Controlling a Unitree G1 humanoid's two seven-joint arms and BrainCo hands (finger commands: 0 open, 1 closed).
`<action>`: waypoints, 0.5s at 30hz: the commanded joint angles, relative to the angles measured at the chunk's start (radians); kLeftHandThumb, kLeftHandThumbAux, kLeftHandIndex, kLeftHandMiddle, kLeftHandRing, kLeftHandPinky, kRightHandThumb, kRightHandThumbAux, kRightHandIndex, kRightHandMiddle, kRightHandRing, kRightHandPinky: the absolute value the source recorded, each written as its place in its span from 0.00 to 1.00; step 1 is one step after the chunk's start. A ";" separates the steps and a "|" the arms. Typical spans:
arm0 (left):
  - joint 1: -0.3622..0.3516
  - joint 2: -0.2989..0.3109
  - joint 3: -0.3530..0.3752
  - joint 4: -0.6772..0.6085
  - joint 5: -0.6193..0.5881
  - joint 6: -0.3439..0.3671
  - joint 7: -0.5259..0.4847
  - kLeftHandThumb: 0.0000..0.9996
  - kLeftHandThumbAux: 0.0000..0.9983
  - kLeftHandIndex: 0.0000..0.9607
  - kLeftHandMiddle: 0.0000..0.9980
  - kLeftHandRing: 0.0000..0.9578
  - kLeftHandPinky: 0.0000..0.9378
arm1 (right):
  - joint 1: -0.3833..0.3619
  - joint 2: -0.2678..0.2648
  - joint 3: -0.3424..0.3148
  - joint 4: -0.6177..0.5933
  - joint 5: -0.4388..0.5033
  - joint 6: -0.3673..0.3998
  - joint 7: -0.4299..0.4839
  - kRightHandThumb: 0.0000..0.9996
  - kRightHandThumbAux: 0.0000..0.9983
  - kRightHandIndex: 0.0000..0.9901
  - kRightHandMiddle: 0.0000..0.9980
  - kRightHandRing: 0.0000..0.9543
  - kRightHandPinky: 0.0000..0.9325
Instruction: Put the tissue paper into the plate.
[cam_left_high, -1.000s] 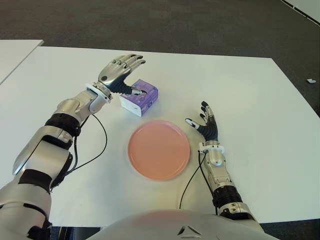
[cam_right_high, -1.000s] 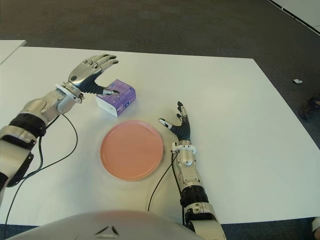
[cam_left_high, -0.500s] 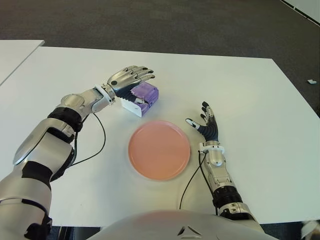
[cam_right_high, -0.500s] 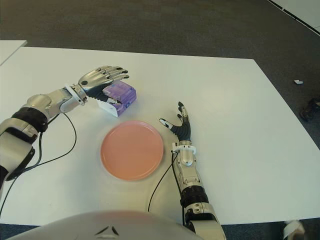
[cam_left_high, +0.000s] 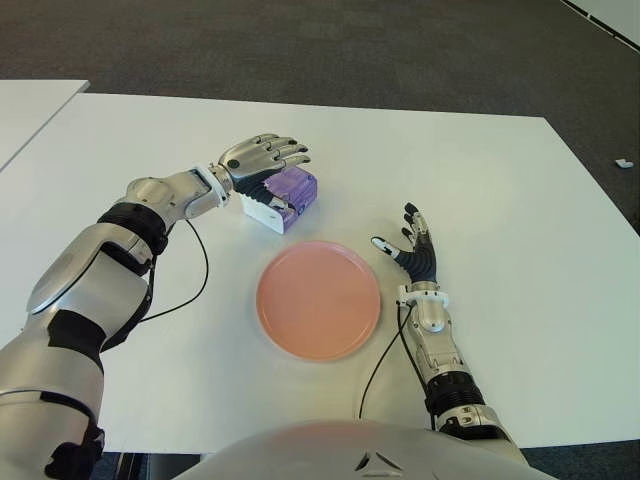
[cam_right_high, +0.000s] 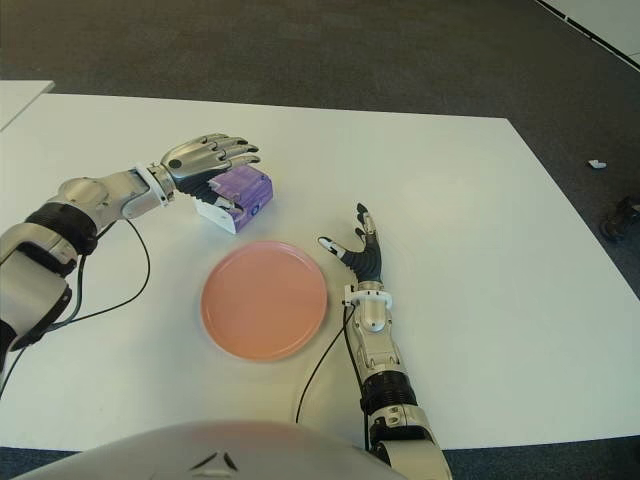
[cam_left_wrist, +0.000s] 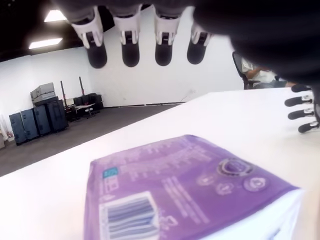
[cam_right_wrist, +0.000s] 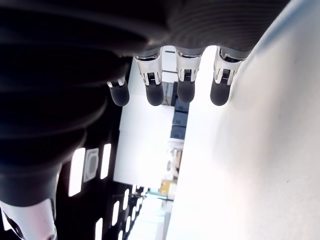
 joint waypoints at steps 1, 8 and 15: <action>-0.009 -0.003 -0.034 0.019 0.031 0.014 -0.009 0.22 0.23 0.00 0.00 0.00 0.00 | 0.066 0.010 0.006 0.080 0.003 0.049 0.007 0.01 0.71 0.00 0.00 0.00 0.00; -0.023 -0.006 -0.061 0.046 0.046 0.034 0.011 0.22 0.22 0.00 0.00 0.00 0.00 | 0.071 0.013 0.004 0.075 0.011 0.048 0.016 0.01 0.72 0.00 0.00 0.00 0.00; -0.047 -0.006 -0.081 0.084 0.051 0.039 0.030 0.23 0.21 0.00 0.00 0.00 0.00 | 0.076 0.013 0.003 0.067 0.014 0.048 0.019 0.01 0.73 0.00 0.00 0.00 0.00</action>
